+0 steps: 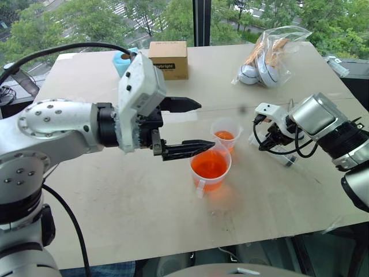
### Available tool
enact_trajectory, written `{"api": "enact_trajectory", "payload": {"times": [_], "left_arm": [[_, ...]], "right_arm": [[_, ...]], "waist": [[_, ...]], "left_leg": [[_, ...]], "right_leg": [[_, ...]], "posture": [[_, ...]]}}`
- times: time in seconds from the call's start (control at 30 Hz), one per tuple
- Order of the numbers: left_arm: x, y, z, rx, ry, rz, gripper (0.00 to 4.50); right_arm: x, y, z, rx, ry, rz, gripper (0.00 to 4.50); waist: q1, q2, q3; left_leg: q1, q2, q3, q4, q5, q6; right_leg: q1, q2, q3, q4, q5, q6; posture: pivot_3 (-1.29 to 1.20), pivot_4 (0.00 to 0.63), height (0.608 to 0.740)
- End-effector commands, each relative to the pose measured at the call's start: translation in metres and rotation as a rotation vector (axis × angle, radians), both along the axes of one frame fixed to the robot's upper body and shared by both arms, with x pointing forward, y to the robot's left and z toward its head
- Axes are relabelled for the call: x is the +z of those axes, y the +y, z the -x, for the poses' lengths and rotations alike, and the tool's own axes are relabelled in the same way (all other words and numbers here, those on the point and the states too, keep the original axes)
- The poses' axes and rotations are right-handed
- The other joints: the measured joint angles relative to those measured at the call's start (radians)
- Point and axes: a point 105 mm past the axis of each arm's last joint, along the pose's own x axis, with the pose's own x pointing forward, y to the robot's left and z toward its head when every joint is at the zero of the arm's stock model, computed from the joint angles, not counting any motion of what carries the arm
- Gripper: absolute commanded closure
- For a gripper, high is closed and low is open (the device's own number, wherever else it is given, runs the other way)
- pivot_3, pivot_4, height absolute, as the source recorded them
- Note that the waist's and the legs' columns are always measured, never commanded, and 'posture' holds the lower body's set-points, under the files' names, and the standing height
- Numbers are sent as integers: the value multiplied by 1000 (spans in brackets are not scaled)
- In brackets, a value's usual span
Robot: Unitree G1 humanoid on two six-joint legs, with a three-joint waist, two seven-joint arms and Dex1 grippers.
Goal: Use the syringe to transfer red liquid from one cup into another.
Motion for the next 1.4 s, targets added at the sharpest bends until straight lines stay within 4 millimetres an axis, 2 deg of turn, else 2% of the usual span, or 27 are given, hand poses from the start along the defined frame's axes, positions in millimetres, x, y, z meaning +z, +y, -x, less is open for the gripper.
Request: {"api": "enact_trajectory", "payload": {"times": [0.03, 0.1, 0.2, 0.37, 0.43, 0.53, 0.57, 0.63, 0.67, 0.73, 0.83, 0.93, 1.17, 1.23, 1.4], "left_arm": [[6, -2, 4, -11, -42, -9, 0], [9, -1, 1, 6, -54, 4, 0], [16, 3, -7, 49, -77, 32, 0], [31, 9, -28, 121, -142, 99, 0], [37, 11, -38, 135, -158, 125, 0], [50, 13, -45, 124, -182, 168, 0], [56, 14, -45, 104, -195, 195, 0], [73, 15, -42, 47, -213, 270, 0], [79, 16, -40, 21, -215, 304, 0], [91, 18, -35, -39, -210, 353, 0], [96, 20, -33, -86, -193, 377, 0], [96, 19, -30, -136, -175, 373, 0], [79, 14, -23, -228, -108, 301, 0], [73, 10, -19, -270, -92, 277, 0], [72, 9, -16, -299, -87, 266, 0]], "right_arm": [[13, 5, -1, -4, -35, -39, 3022], [28, 3, -4, -4, -75, -79, 3022], [61, -8, -12, -49, -175, -146, 3022], [140, -12, -12, -81, -383, -318, 3022], [167, -5, -5, -49, -446, -418, 3022], [206, 18, 17, 82, -558, -672, 3022], [224, 30, 31, 173, -603, -836, 3022], [243, 36, 51, 230, -635, -1113, 3022], [245, 35, 55, 220, -652, -1198, 3022], [229, 45, 70, 283, -689, -1269, 3022], [207, 61, 96, 401, -697, -1352, 3022], [184, 78, 110, 467, -724, -1303, 3022], [164, 91, 112, 498, -828, -1270, 3022], [153, 98, 113, 514, -830, -1239, 3022], [140, 107, 114, 530, -840, -1217, 3022]], "waist": [[0, 0, 0], [0, 0, 0], [2, 0, 0], [3, 1, 1], [3, 1, 1], [0, 0, 1], [-2, -1, 1], [-3, 0, 1], [0, 0, 1], [4, -1, 0], [7, -2, 0], [2, -1, 0], [-10, -1, 0], [-14, -1, 0], [-16, -1, 0]], "left_leg": [[0, 0, 0, 0, 0, 0], [0, 0, 0, 0, 0, 0], [0, 0, 0, 0, 0, 0], [0, 0, 0, 0, 0, 0], [0, 0, 0, 0, 0, 0], [0, 0, 0, -1, 0, 0], [-1, 0, 1, -1, 0, 0], [-1, 1, 1, 0, 0, 0], [-1, 1, 1, -1, 0, 0], [-1, 1, 0, -1, 1, -1], [-1, 0, -6, 2, 1, -1], [-1, -3, -3, 2, 1, -1], [2, -2, -3, 3, 2, -2], [2, -2, -3, 3, 2, -2], [2, -2, -3, 3, 2, -2]], "right_leg": [[0, 0, 0, 0, 0, 0], [0, 0, 0, 0, 0, 0], [0, 0, 0, 0, 0, 0], [0, 1, 0, 0, 0, 0], [0, 1, -1, 0, 0, 0], [0, 1, -1, 0, 0, 0], [0, 1, 0, 0, 0, 0], [0, 0, 0, 1, 0, 0], [-1, 0, 0, 3, 0, 0], [-1, 0, -2, 8, 0, 0], [0, 0, -3, 12, 0, 0], [-1, 0, -2, 12, 0, 0], [-1, 2, -1, 14, 0, 1], [-1, 2, 0, 14, 0, 1], [-1, 2, 0, 14, 0, 1]], "posture": [[0, 150, 740], [0, 150, 740], [0, 150, 740], [0, 150, 740], [0, 150, 740], [0, 150, 740], [0, 150, 740], [0, 150, 740], [0, 150, 740], [0, 150, 740], [0, 150, 740], [0, 150, 740], [0, 150, 740], [0, 150, 740], [0, 150, 740]]}}
